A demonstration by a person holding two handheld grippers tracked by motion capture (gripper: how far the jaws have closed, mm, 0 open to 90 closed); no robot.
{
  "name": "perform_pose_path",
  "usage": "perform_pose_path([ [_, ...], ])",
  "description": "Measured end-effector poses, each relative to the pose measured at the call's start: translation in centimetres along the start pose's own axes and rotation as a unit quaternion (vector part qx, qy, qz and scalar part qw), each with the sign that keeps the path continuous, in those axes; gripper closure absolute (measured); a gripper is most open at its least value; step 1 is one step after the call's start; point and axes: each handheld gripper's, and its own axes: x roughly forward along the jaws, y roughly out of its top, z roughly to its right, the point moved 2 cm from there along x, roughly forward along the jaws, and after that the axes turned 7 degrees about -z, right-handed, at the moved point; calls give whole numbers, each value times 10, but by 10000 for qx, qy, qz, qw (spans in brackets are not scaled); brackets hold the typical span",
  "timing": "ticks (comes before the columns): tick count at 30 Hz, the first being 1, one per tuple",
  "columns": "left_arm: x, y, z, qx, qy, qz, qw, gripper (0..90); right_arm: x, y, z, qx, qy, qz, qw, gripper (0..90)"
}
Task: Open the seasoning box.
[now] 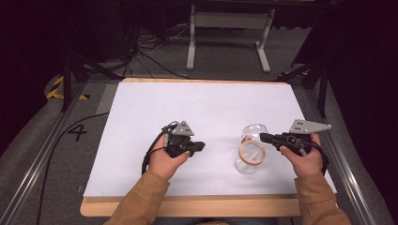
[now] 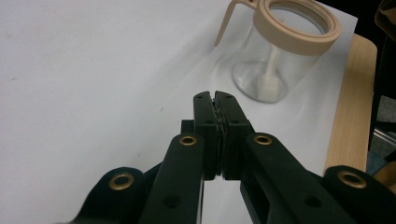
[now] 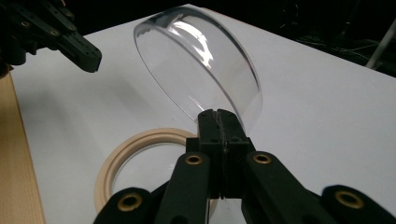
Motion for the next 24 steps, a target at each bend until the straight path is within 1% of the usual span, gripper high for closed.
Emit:
perform_pose_path([
  [2, -2, -3, -3, -21, 6, -38, 10000, 881, 3, 0, 3, 10, -10, -5, 10000, 900],
  [3, -2, -5, -4, -50, 26, -20, 10000, 879, 4, 0, 5, 31, -34, -22, 10000, 900],
  [4, -2, -6, -5, -100, 13, -4, 9999, 878, 5, 0, 6, 34, -49, -23, 10000, 900],
  [5, -3, -9, -6, -172, 6, -44, 9998, 877, 6, 0, 6, 29, -61, -22, 10000, 900],
  [8, -4, -11, -8, -166, 12, -47, 9999, 877, 6, 1, 6, 36, -65, -11, 10000, 900],
  [9, -4, -11, -7, -194, 4, -40, 9998, 875, 7, 2, 6, 27, -62, -5, 10000, 900],
  [15, -5, -10, -6, -143, -54, -52, 9999, 861, 6, 4, 2, -30, -34, 2, 10000, 900],
  [18, -5, -8, -5, -160, -75, -29, 9998, 857, 3, 5, 1, -66, -14, 25, 10000, 900],
  [19, -6, -7, -6, -99, -81, -39, 9999, 857, 2, 5, 0, -63, 1, 31, 10000, 900],
  [20, -6, -7, -6, -99, -81, -39, 9999, 854, 2, 5, 0, -63, 1, 31, 10000, 900],
  [21, -8, -4, -5, -76, -106, -53, 9999, 854, 0, 6, 0, -81, 37, 31, 10000, 900],
  [23, -12, -2, -4, -26, -103, -1, 9999, 845, -6, 8, 0, -36, 90, 36, 9999, 894],
  [24, -14, -1, -4, -8, -137, -23, 9999, 839, -10, 9, -1, -27, 100, 23, 9999, 866],
])
